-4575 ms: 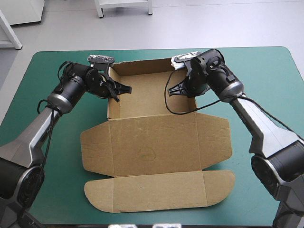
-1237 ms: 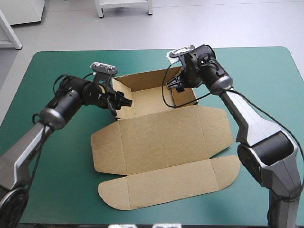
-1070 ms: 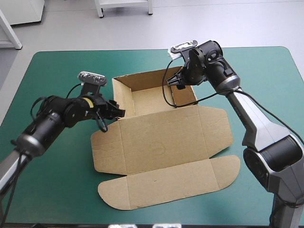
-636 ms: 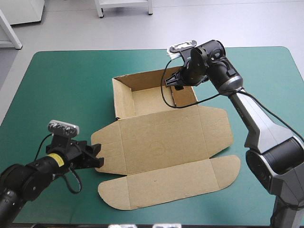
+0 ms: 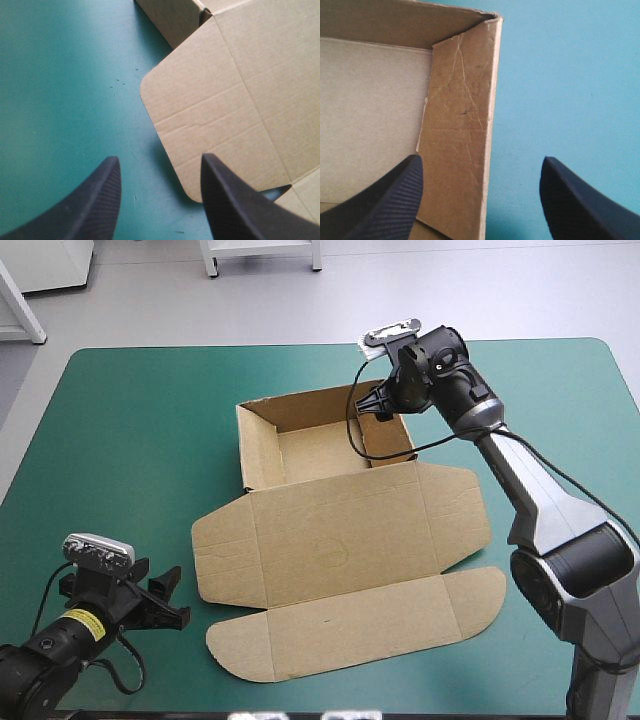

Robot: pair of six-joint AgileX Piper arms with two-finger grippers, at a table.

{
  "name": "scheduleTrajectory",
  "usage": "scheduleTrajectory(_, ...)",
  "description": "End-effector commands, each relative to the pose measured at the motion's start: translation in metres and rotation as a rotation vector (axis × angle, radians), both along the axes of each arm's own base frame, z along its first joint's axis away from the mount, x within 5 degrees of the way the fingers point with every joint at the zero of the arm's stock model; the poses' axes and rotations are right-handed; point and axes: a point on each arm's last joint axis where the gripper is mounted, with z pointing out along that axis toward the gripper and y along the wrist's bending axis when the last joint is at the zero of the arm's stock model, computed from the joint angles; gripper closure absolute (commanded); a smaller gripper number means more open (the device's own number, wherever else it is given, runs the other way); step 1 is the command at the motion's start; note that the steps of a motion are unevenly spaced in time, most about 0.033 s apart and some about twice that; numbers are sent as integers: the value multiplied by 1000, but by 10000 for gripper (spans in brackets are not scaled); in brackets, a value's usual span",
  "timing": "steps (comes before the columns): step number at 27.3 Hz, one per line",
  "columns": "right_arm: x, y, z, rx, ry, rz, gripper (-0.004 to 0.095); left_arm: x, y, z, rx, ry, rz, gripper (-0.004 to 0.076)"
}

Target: Fold the box

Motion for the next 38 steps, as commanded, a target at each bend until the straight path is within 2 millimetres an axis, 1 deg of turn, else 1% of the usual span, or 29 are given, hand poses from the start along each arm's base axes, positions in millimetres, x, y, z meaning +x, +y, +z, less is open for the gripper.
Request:
scheduleTrajectory(1, 6, -8, 11, 10, -68, -18, 285, 4, -3, 12, -40, -74, -5, 367)
scheduleTrajectory(5, 22, -5, -17, 11, -6, -29, 287, 3, -3, 12, -49, -70, -5, 367)
scheduleTrajectory(7, 25, -3, -25, 7, 8, -31, 287, 3, -3, 12, -50, -67, -5, 367)
scheduleTrajectory(10, 28, -1, -32, 7, 24, -33, 287, 3, -3, 12, -50, -67, -5, 367)
scheduleTrajectory(12, 31, 1, -40, 0, 44, -33, 287, 3, -3, 12, -49, -65, -5, 367)
scheduleTrajectory(16, 32, 1, -46, 8, 70, -37, 287, 3, -3, 12, -49, -64, -5, 367)
scheduleTrajectory(20, 35, -5, -46, 35, 86, -52, 339, 3, -3, 12, -49, -64, -5, 367)
scheduleTrajectory(23, 37, -15, -47, 49, 117, -79, 447, 3, -3, 12, -49, -64, -5, 367)
scheduleTrajectory(25, 38, -19, -48, 53, 131, -81, 555, 3, -3, 12, -49, -64, -5, 367)
scheduleTrajectory(27, 38, -22, -49, 44, 142, -78, 719, 3, -3, 12, -49, -64, -5, 367)
scheduleTrajectory(29, 37, -23, -49, 35, 157, -53, 911, 3, -3, 12, -49, -64, -5, 367)
scheduleTrajectory(34, 36, -22, -50, 25, 164, -32, 921, 3, -3, 12, -49, -64, -5, 367)
scheduleTrajectory(38, 40, -36, -50, 13, 166, -59, 921, 3, -3, 11, -48, -62, -5, 367)
